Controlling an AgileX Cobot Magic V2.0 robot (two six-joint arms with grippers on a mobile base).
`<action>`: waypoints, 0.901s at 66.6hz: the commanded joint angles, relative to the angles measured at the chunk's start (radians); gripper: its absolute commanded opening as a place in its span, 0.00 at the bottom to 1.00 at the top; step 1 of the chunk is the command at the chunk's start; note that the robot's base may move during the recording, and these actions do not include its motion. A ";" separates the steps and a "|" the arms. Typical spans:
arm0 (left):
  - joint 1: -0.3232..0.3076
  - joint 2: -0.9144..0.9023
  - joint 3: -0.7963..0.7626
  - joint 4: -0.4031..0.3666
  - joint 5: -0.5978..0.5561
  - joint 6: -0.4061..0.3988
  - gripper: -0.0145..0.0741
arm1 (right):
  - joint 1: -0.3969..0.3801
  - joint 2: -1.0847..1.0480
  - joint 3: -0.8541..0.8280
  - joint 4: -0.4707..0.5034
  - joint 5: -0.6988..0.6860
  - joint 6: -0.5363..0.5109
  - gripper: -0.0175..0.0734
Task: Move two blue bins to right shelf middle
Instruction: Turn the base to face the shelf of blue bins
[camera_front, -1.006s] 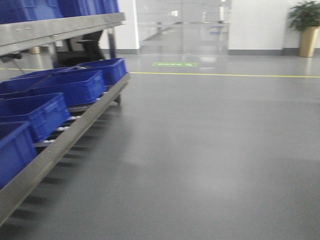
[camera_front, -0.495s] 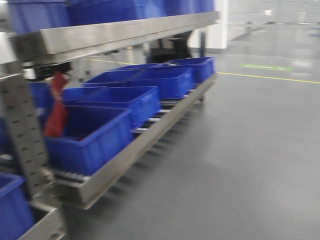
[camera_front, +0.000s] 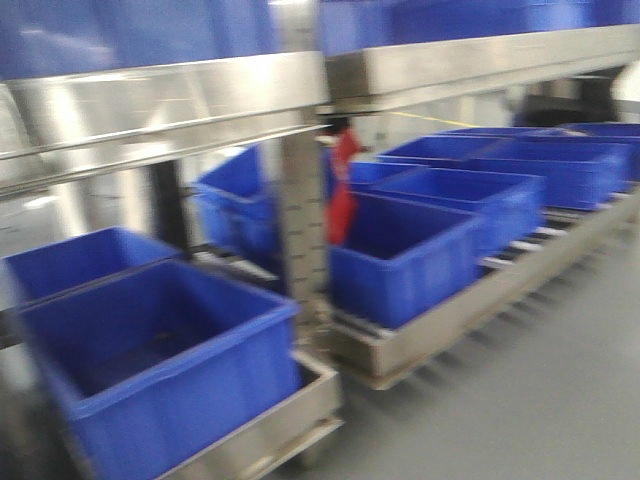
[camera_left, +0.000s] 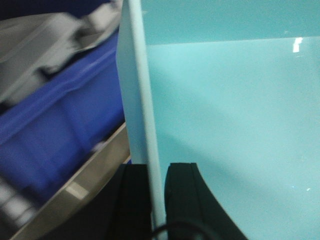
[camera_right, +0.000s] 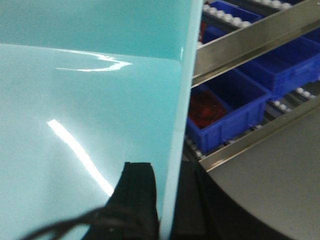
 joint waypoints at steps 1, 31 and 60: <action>-0.007 -0.016 -0.014 -0.061 -0.041 0.016 0.04 | -0.001 -0.008 -0.009 0.008 -0.047 -0.016 0.03; -0.007 -0.016 -0.014 -0.061 -0.041 0.016 0.04 | -0.001 -0.008 -0.009 0.008 -0.047 -0.016 0.03; -0.007 -0.016 -0.014 -0.061 -0.041 0.016 0.04 | -0.001 -0.008 -0.009 0.008 -0.047 -0.016 0.03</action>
